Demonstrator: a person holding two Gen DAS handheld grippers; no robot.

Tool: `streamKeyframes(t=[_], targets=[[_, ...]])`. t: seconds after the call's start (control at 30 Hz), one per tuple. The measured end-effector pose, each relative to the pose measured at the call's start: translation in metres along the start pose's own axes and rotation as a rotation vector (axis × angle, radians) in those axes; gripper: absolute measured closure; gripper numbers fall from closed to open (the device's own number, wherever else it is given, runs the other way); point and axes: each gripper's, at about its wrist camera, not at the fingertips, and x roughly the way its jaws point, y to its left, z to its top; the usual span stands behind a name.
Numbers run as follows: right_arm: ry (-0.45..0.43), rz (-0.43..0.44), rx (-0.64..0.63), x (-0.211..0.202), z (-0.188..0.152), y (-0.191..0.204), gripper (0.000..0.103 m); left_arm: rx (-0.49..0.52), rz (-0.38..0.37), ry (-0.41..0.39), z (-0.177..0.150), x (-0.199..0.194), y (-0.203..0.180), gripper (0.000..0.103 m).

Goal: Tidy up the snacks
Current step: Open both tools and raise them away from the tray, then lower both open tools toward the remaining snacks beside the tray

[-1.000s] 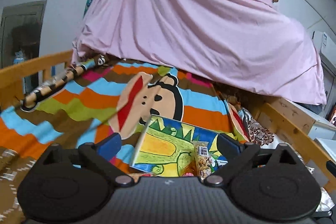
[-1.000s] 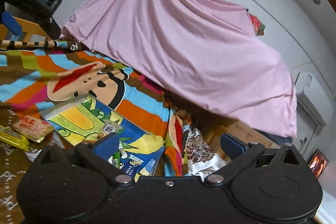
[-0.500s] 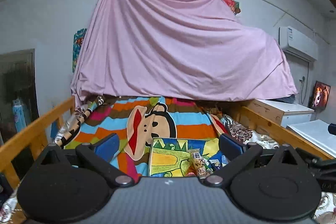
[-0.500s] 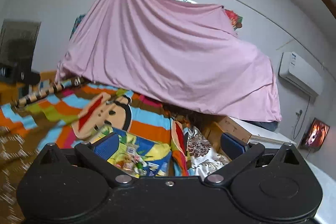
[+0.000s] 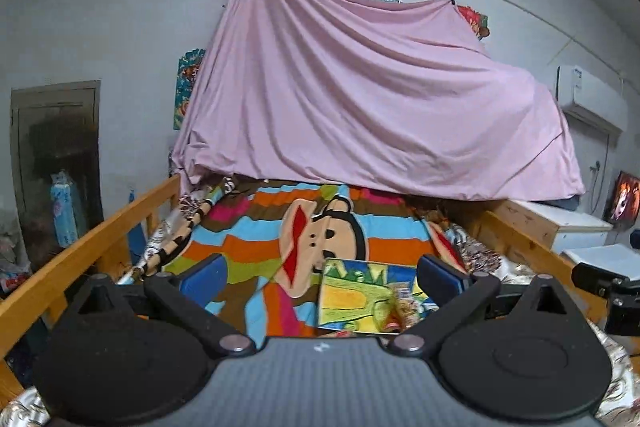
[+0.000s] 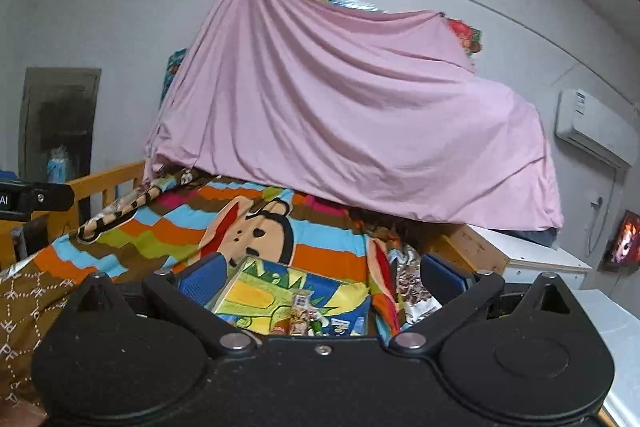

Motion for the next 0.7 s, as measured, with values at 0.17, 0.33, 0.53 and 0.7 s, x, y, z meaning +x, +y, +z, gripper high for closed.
streamKeyframes(t=[0.17,0.33,0.53,0.7], targets=[[0.086,0.085,-0.031,0.025,-0.002,0.013,0.001,0.015,0.022,0.033,-0.006,0.018,0.013,0.0],[0.159,0.133,-0.126,0.056,-0.004,0.033,0.001,0.012,0.005,0.067,-0.008,0.055,0.02,0.0],[0.146,0.212,-0.195,0.097,-0.007,0.036,0.001,0.105,-0.041,0.117,-0.007,0.116,0.01,0.0],[0.1,0.217,-0.187,0.13,-0.034,0.022,0.001,0.184,-0.089,0.175,0.0,0.157,-0.006,0.0]])
